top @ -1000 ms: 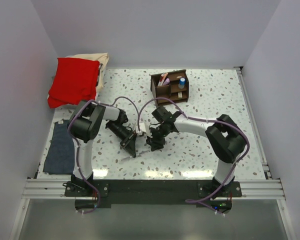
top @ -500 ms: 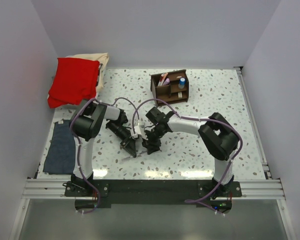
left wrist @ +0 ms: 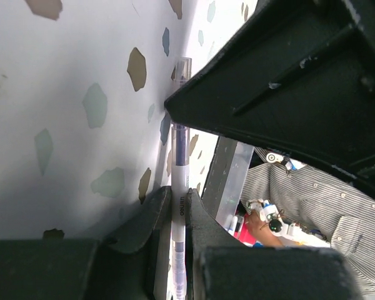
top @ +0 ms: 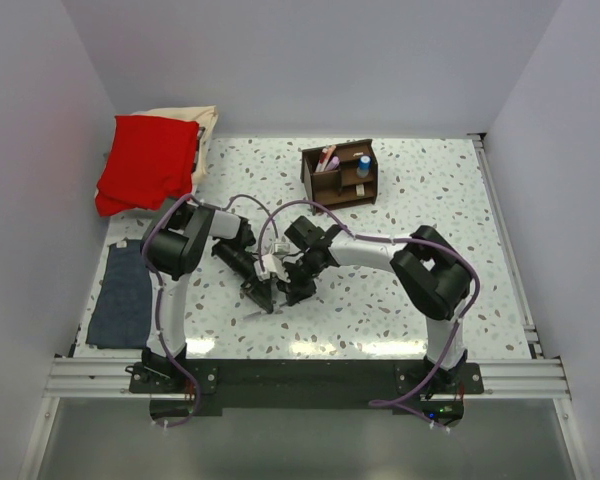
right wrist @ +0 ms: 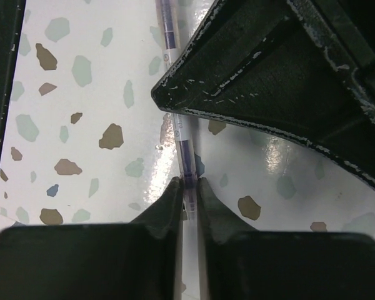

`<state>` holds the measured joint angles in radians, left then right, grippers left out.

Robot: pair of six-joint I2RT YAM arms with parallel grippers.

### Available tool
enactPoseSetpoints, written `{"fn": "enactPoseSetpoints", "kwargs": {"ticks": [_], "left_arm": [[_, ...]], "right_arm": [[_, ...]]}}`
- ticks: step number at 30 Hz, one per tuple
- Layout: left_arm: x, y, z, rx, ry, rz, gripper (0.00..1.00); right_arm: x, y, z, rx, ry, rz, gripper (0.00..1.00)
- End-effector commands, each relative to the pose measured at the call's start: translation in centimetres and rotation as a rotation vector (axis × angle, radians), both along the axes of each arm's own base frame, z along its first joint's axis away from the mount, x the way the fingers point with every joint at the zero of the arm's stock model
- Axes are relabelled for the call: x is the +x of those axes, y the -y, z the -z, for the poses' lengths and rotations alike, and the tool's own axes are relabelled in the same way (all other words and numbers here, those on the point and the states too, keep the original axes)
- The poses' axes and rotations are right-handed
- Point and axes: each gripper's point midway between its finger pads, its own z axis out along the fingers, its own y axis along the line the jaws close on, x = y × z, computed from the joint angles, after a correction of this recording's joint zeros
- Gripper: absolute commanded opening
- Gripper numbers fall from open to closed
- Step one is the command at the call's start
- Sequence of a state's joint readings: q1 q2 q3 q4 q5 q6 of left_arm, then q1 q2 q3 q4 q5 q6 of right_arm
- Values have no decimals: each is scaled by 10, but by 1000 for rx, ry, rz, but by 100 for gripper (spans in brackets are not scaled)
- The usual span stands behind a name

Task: Sort the stationery into containers
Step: Close the pen cap on the pen.

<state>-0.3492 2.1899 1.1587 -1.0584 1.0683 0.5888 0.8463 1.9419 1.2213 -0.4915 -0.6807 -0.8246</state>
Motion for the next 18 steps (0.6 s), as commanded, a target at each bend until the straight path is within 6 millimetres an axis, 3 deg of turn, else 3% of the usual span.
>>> {"fn": "enactPoseSetpoints", "kwargs": {"ticks": [1,8,14,18], "left_arm": [[53,-7,48,16,347,75,0],[60,-6,51,42,365,60,0],[76,10,53,77,387,13,0],[85,19,53,82,412,8,0]], "right_arm": [[1,-3,10,-11,29,-29,0],[11,-3,5,4,107,-51,0],[21,-46,-17,127,138,-20,0],[7,-69,-27,184,108,-63,0]]}}
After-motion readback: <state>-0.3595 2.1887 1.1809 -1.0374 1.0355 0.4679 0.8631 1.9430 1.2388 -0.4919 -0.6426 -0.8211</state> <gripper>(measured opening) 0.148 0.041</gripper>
